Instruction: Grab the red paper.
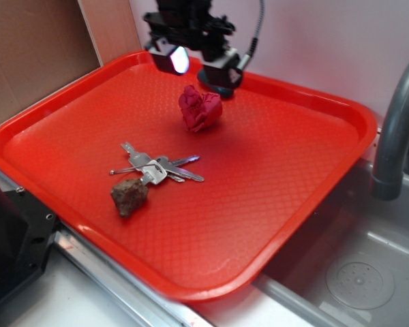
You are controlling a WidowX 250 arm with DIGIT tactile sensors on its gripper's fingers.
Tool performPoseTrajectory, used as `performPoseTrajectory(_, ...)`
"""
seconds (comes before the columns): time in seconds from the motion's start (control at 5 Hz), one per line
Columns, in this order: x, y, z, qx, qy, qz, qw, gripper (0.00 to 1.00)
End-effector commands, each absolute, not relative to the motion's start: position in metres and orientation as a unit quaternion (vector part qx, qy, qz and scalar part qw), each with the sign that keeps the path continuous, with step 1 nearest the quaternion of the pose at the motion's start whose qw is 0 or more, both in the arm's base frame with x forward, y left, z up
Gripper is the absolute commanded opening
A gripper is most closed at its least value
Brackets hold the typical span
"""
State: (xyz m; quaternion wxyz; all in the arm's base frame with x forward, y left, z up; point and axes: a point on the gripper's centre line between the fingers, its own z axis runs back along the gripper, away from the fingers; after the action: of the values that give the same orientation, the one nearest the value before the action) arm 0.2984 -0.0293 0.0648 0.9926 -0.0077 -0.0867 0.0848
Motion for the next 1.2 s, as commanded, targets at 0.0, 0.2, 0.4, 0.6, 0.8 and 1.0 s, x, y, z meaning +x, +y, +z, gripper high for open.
performPoseTrajectory(0.0, 0.300, -0.023, 0.046, 0.020, -0.070, 0.057, 0.996, 1.00)
performPoseTrajectory(0.2, 0.285, -0.023, 0.039, 0.048, -0.058, 0.028, 0.997, 1.00)
performPoseTrajectory(0.4, 0.274, -0.024, 0.026, 0.085, -0.022, 0.001, 0.996, 1.00)
performPoseTrajectory(0.6, 0.270, -0.025, 0.025, 0.078, -0.015, -0.010, 0.997, 0.00)
performPoseTrajectory(0.8, 0.257, -0.013, 0.075, 0.076, -0.070, -0.005, 0.995, 0.00)
performPoseTrajectory(1.0, 0.235, 0.000, 0.123, 0.052, -0.104, 0.007, 0.993, 0.00)
